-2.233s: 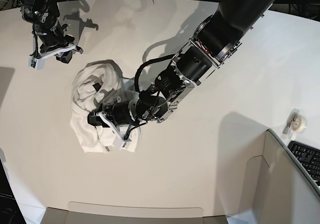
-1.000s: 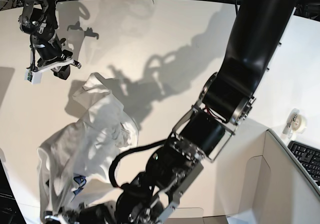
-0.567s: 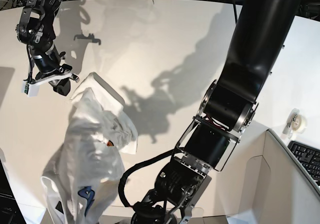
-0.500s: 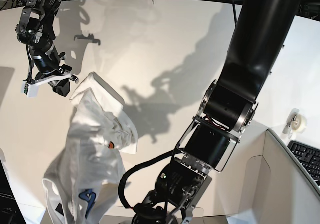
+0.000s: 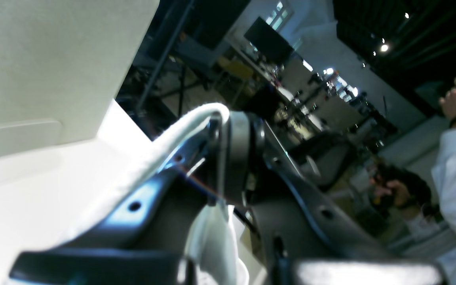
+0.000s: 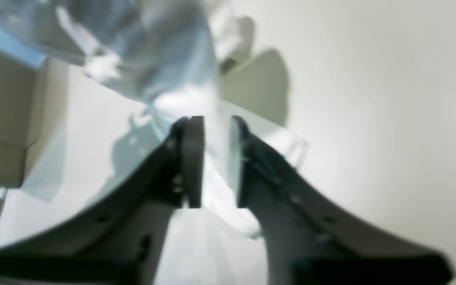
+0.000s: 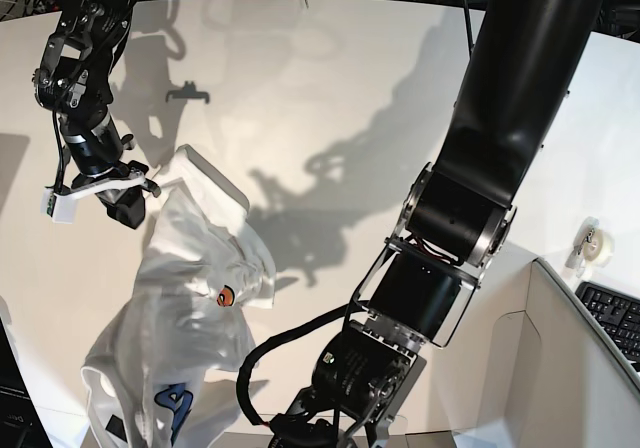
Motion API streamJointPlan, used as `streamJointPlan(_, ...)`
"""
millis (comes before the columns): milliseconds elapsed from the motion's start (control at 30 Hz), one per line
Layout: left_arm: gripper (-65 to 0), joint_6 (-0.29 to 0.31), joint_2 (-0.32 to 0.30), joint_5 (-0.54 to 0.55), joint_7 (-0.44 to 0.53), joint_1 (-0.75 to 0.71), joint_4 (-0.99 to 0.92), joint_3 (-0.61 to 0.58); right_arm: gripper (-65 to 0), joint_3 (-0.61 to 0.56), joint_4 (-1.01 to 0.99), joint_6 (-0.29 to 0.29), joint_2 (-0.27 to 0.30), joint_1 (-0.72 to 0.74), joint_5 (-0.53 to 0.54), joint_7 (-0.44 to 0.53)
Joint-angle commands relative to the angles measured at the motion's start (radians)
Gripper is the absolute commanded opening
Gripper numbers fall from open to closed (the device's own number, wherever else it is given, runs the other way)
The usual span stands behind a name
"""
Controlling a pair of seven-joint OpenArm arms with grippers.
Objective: Layout the t-shirt on the table in an organized manner, then fold the t-shirt properly
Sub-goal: 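Lift the t-shirt with the left gripper, pulling it away from the pile, then grasp the hanging t-shirt with the right gripper beside the left gripper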
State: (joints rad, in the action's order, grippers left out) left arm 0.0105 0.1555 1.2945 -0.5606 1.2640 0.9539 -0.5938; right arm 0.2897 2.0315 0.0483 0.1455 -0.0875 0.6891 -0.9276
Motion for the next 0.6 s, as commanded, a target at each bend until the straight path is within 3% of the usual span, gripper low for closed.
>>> streamJointPlan(0,-65.0,0.007,0.002,0.01,0.012,0.045,-0.002,0.008,-44.5,0.003,0.015,-0.006,0.007,0.016,0.008,0.018)
streamJointPlan(133,-65.0,0.007,0.002,0.01,-0.005,0.045,-0.013,0.005,-36.1,0.001,0.015,-0.008,0.007,0.024,0.014,0.014)
streamJointPlan(367,-65.0,0.007,0.002,0.012,-0.013,0.045,-0.036,0.005,-36.5,0.001,0.015,-0.011,-0.002,0.091,0.011,0.028)
streamJointPlan(567,-65.0,0.007,0.002,0.142,-0.013,0.045,-0.04,0.004,-36.5,-0.001,0.015,-0.011,-0.022,0.137,-0.038,0.163)
